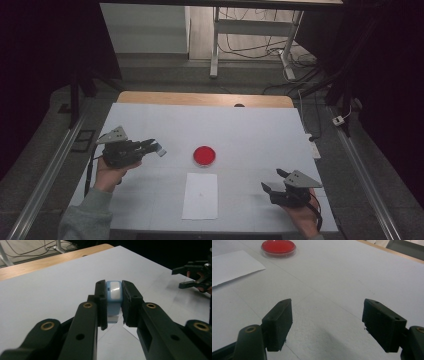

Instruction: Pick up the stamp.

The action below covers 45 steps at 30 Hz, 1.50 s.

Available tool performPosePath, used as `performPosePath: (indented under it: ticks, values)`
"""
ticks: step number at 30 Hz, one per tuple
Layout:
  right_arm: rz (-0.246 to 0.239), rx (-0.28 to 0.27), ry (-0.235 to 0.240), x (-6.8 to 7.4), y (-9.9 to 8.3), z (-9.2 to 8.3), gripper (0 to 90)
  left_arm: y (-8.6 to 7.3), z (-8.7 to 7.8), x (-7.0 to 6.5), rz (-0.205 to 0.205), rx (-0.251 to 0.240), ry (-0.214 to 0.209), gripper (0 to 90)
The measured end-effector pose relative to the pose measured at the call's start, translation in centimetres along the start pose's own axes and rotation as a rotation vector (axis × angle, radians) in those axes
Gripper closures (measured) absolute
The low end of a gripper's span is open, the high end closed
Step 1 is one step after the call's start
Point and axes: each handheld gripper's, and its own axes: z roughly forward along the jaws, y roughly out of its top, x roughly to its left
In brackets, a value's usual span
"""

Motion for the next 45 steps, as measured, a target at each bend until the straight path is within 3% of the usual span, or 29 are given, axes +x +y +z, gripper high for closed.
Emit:
performPosePath:
  ticks: [19,35,45]
  values:
    - [0.0,0.002,0.002,0.1,0.0,0.1,24.2,0.5,1.5,-2.0,0.029,0.016,-0.06,75.8]
    - [0.001,0.0,0.003,0.2,0.0,0.2,24.2,1.1,3.8,-5.6,0.094,0.042,-0.129,75.9]
    - [0.001,-0.002,0.006,0.2,0.1,0.2,24.2,1.6,5.9,-7.4,0.105,0.055,-0.176,75.8]
